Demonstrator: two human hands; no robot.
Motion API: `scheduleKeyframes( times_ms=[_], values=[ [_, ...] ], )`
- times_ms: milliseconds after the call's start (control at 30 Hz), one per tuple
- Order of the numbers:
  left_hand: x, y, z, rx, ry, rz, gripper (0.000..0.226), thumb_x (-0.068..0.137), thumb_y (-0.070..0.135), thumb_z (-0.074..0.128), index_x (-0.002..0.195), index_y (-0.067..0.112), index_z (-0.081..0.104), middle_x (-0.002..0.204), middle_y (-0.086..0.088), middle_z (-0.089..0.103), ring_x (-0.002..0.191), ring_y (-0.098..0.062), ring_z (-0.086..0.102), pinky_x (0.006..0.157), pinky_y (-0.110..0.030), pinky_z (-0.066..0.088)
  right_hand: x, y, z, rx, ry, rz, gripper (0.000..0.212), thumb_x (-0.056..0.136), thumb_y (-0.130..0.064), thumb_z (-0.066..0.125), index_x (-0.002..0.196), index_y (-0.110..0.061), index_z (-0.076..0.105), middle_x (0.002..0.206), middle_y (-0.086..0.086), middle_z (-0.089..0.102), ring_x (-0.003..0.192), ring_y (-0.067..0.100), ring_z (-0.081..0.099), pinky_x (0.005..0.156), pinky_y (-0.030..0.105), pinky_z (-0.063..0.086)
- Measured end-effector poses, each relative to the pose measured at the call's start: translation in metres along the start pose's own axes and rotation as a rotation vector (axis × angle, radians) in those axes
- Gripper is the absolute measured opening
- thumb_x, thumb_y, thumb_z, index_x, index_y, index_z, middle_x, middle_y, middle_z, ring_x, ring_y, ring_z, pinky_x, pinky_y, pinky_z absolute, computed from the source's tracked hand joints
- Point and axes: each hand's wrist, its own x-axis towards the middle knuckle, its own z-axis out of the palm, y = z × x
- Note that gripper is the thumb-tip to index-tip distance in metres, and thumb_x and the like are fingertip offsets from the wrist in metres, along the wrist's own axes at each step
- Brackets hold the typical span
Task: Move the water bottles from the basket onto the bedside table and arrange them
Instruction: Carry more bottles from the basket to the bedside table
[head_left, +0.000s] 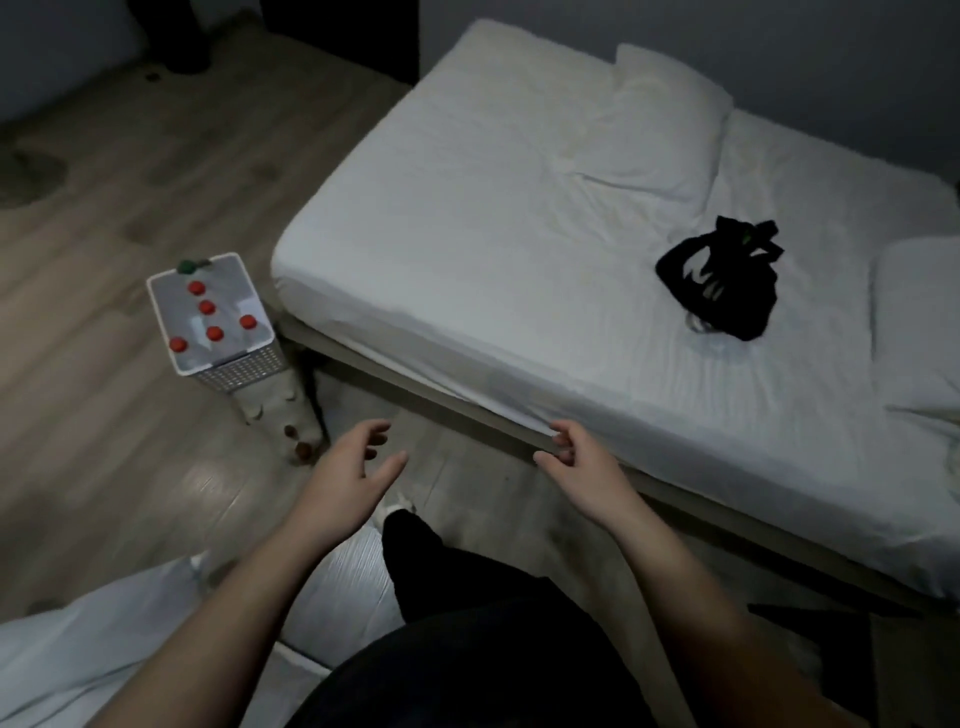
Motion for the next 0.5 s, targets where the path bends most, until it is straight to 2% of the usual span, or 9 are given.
scheduleKeyframes(
  times_ms=[200,367,500],
  values=[
    [0.064,-0.041,-0.059,0.014,0.047,-0.078,0.046,0.088,0.036,0.06,0.129,0.019,0.049,0.12,-0.001,0.06,0.106,-0.015,0.058,0.093,-0.035,0.047,0.092,-0.071,0.05,-0.069,-0.105,-0.079,0.05,0.09,-0.03,0.062,0.135,-0.019,0.046,0.131,0.006,0.054,0.105,0.01,0.05,0.098,0.031,0.043],
    [0.119,-0.069,-0.119,0.018,0.071,-0.171,0.047,0.087,0.034,0.062,0.129,0.019,0.049,0.123,-0.004,0.06,0.106,-0.016,0.059,0.088,-0.027,0.043,0.163,-0.155,0.093,-0.12,-0.219,-0.084,0.05,0.091,-0.034,0.059,0.138,-0.024,0.042,0.134,0.004,0.051,0.107,0.011,0.049,0.099,0.032,0.042],
    [0.152,-0.094,-0.161,0.012,0.146,-0.235,0.045,0.088,0.031,0.061,0.129,0.015,0.05,0.121,-0.005,0.06,0.084,-0.008,0.056,0.079,-0.025,0.04,0.206,-0.22,0.126,-0.228,-0.342,-0.163,0.054,0.092,-0.035,0.056,0.141,-0.022,0.038,0.135,0.006,0.05,0.118,0.02,0.051,0.098,0.033,0.043]
  ],
)
